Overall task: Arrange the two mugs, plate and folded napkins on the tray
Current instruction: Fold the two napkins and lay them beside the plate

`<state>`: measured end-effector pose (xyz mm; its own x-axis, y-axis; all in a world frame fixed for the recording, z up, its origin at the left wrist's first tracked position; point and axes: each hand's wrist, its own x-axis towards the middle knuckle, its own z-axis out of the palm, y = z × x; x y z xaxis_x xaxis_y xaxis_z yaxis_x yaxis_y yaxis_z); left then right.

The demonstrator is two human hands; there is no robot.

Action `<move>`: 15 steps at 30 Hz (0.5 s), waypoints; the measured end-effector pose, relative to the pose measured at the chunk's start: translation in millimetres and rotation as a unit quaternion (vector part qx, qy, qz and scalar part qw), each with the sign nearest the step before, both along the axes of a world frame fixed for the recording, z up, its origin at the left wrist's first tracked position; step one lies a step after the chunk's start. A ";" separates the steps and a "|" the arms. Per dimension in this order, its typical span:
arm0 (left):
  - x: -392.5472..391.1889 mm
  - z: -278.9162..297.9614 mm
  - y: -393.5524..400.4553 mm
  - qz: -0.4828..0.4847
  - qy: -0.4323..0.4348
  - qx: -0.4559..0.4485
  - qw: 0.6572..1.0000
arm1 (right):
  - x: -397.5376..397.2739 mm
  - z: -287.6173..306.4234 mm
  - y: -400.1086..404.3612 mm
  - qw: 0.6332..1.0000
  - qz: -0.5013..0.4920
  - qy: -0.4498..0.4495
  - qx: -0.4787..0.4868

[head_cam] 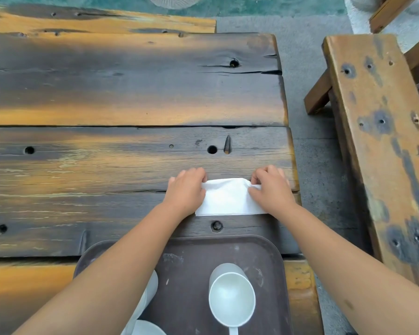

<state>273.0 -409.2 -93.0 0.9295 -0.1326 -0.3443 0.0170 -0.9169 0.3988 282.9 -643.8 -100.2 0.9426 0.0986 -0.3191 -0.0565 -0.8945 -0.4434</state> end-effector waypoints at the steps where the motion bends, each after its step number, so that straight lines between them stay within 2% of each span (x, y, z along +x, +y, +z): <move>1: 0.5 1.3 -0.8 0.002 0.011 -0.005 1.000 | -0.5 1.1 0.0 1.000 0.005 0.003 0.000; 5: 1.7 4.8 -1.6 -0.014 0.050 0.005 0.999 | -0.8 3.7 -2.6 1.000 0.016 0.021 -0.006; 8: -2.5 12.2 1.2 -0.012 0.063 -0.022 0.998 | -2.8 7.9 -5.3 0.998 -0.013 0.049 0.034; 12: -17.4 34.1 7.6 0.088 0.086 -0.182 0.976 | -15.5 23.9 -16.2 0.963 -0.090 0.111 0.228; 15: -33.6 55.9 10.1 0.158 0.088 -0.273 0.945 | -31.8 43.7 -23.3 0.935 -0.127 0.117 0.310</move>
